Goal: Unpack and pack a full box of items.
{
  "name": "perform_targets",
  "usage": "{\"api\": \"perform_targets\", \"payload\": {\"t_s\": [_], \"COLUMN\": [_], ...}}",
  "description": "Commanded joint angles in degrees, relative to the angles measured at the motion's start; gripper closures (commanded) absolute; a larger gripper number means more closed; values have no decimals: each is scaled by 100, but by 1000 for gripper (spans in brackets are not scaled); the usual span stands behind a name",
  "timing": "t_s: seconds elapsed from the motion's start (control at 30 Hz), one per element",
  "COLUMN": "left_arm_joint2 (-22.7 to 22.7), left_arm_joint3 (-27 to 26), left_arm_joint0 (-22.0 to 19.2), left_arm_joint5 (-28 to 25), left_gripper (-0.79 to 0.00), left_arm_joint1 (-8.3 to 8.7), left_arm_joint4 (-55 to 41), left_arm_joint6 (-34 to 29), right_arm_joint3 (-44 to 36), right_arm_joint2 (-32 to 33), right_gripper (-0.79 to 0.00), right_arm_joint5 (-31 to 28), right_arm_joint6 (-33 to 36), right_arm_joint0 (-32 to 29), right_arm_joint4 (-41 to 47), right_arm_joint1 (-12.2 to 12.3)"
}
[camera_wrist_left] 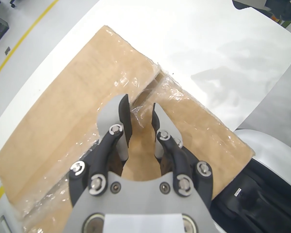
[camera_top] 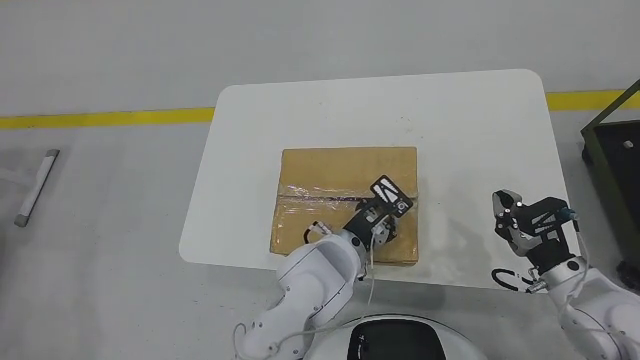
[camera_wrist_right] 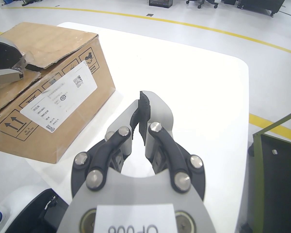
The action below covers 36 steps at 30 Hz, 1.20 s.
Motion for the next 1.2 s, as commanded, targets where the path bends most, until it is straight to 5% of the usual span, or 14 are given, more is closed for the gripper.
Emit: {"api": "perform_targets", "payload": {"t_s": [0.0,0.43,0.9,1.17], "left_arm_joint2": [-23,-605,-2836,-3714], "left_arm_joint3": [-13,-558,-1176,-1195], "left_arm_joint0": [9,152,606,824], "left_arm_joint5": [58,399,447,758], "left_gripper": [0,0,0,0], "left_arm_joint1": [-2,43,275,341], "left_arm_joint4": [36,168,409,477], "left_arm_joint6": [40,603,702,838], "right_arm_joint3": [-1,-21,98,141], "right_arm_joint2": [-2,-52,-376,-486], "right_gripper": [0,0,0,0], "right_arm_joint5": [-12,-452,-652,-692], "right_arm_joint6": [11,-120,45,130], "right_arm_joint0": [7,199,530,629], "right_arm_joint4": [1,607,556,491], "right_arm_joint1": [0,-4,-1,4]}}
